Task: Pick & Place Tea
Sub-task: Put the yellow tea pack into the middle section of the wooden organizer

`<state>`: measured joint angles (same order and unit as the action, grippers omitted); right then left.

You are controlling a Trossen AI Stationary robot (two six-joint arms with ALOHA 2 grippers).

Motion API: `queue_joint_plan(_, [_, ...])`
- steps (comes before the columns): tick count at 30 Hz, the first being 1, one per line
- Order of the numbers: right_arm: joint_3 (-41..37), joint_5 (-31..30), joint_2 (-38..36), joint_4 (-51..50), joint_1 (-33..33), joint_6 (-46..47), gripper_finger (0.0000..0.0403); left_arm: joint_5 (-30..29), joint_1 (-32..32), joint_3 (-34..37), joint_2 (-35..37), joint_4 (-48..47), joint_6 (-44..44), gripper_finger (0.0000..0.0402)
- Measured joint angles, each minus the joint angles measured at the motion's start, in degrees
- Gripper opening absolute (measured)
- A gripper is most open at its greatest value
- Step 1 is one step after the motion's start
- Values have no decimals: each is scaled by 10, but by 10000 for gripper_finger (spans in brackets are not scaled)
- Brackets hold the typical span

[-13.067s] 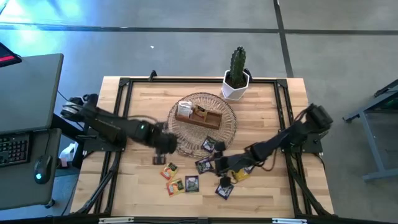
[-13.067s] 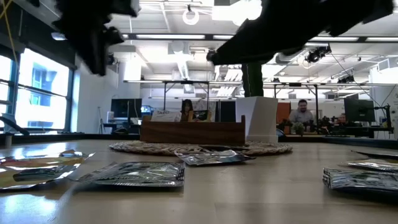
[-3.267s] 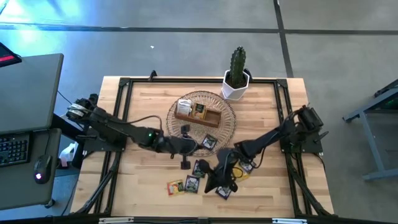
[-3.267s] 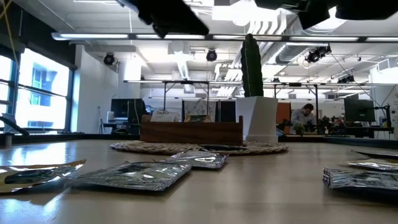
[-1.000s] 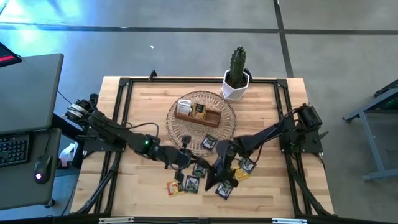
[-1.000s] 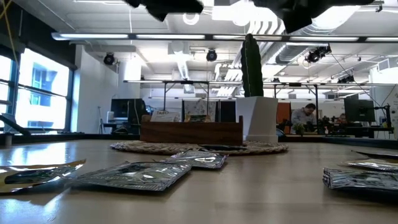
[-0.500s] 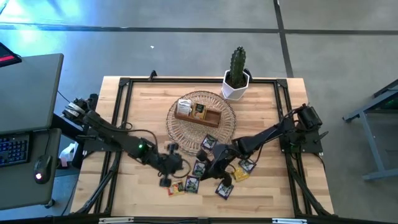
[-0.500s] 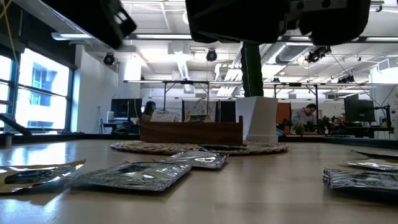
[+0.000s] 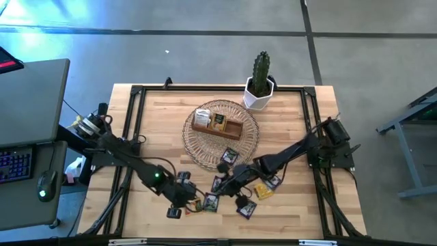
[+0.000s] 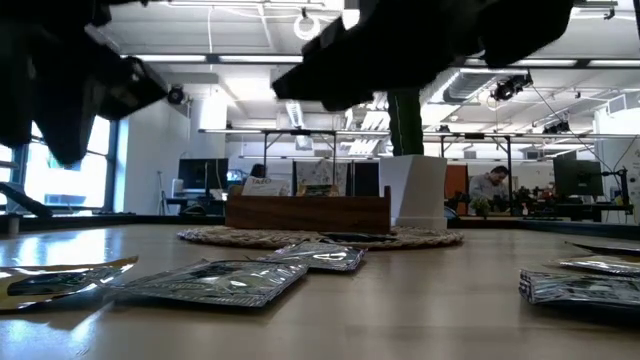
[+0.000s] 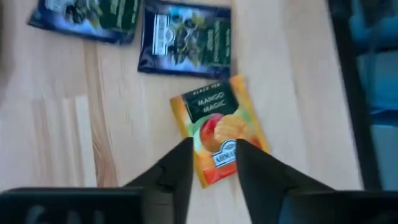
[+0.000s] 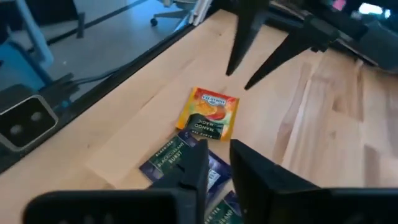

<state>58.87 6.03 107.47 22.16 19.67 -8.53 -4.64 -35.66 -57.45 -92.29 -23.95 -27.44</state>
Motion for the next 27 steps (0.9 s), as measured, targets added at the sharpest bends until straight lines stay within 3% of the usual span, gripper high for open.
queue_joint_plan(5, [0,-28,43,42,12,36,120,-21,0,0,-43,1,2,167])
queue_joint_plan(10, [0,-19,51,77,24,36,148,-39,0,0,-74,3,27,190])
queue_joint_plan(23, [0,-14,51,107,27,47,133,-92,0,0,-83,22,15,195])
queue_joint_plan(27, [0,-14,51,107,27,47,133,-89,0,0,-83,52,68,195])
